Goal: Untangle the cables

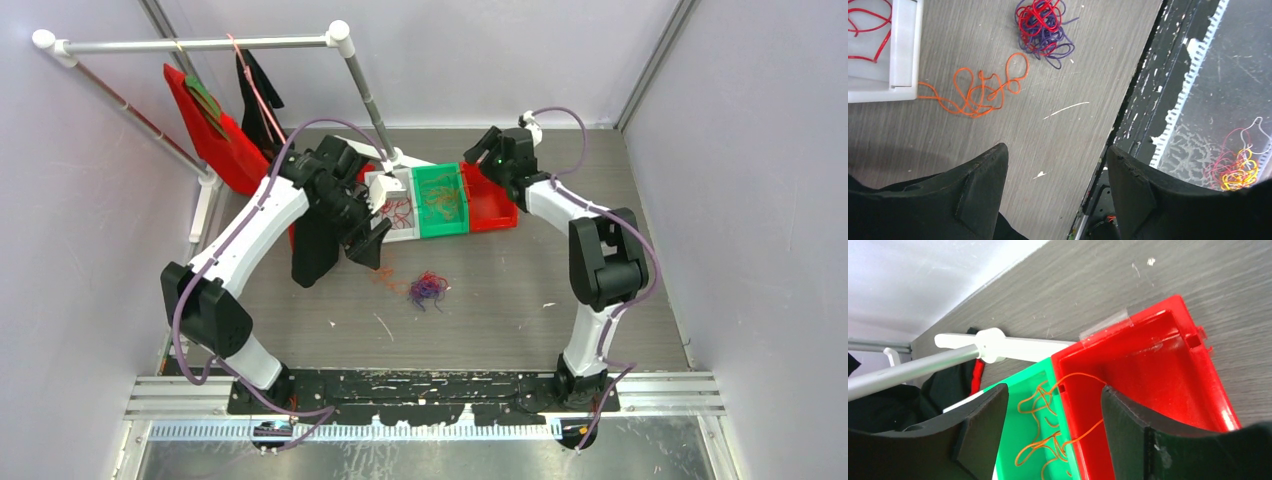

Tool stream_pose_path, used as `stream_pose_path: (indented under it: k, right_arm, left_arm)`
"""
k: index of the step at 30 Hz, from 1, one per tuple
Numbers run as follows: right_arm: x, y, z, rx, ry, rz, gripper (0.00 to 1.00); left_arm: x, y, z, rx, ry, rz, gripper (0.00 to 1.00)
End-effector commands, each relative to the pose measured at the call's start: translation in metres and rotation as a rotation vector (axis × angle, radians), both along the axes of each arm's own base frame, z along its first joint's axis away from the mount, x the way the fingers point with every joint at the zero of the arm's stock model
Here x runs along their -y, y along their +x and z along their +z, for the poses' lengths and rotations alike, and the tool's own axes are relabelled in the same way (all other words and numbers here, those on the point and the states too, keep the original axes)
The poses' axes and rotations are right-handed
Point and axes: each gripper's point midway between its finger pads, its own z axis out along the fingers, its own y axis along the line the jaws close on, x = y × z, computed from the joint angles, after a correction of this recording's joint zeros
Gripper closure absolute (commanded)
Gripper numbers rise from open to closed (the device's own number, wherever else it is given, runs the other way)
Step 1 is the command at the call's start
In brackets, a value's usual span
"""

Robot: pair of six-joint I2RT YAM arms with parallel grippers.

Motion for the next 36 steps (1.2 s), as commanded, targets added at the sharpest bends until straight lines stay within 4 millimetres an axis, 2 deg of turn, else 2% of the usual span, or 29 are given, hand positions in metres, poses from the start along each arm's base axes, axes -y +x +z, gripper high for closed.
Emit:
stream_pose_path:
  k: [1,5,11,15,24,29,34,36]
  right_arm:
    - [-0.023,0.001,-0.018,-0.042,0.067,0.056,0.24]
    - [-0.033,0.003,-0.033,-0.051,0.143,0.065,0.19]
    - [-0.045,0.009,-0.034,-0.041,0.308,0.049,0.22]
    - [-0.042,0.011,-0.023,0.012,0.389,0.029,0.35]
    - [-0.033,0.01,-0.007,0.065,0.38,0.008,0.68]
    - [-0.03,0.009,-0.006,0.072,0.364,0.003,0.83]
    - [-0.03,0.008,0.002,0.095,0.348,0.017,0.97]
    - [-0.033,0.008,0.007,0.107,0.347,0.03,0.99]
  left_arm:
    - [-0.008,0.008,0.006,0.088,0.026,-0.006,0.28]
    - [-0.008,0.008,0.009,0.119,0.012,-0.007,0.28]
    - [-0.009,0.012,0.017,0.171,0.005,-0.012,0.27]
    - [-0.009,0.014,0.017,0.181,0.005,-0.01,0.28]
    - [-0.011,0.016,0.02,0.201,0.008,-0.006,0.28]
    - [-0.011,0.018,0.021,0.213,0.01,-0.005,0.28]
    - [-0.011,0.021,0.022,0.221,0.01,0.005,0.28]
    - [-0.011,0.023,0.022,0.226,0.012,0.008,0.28]
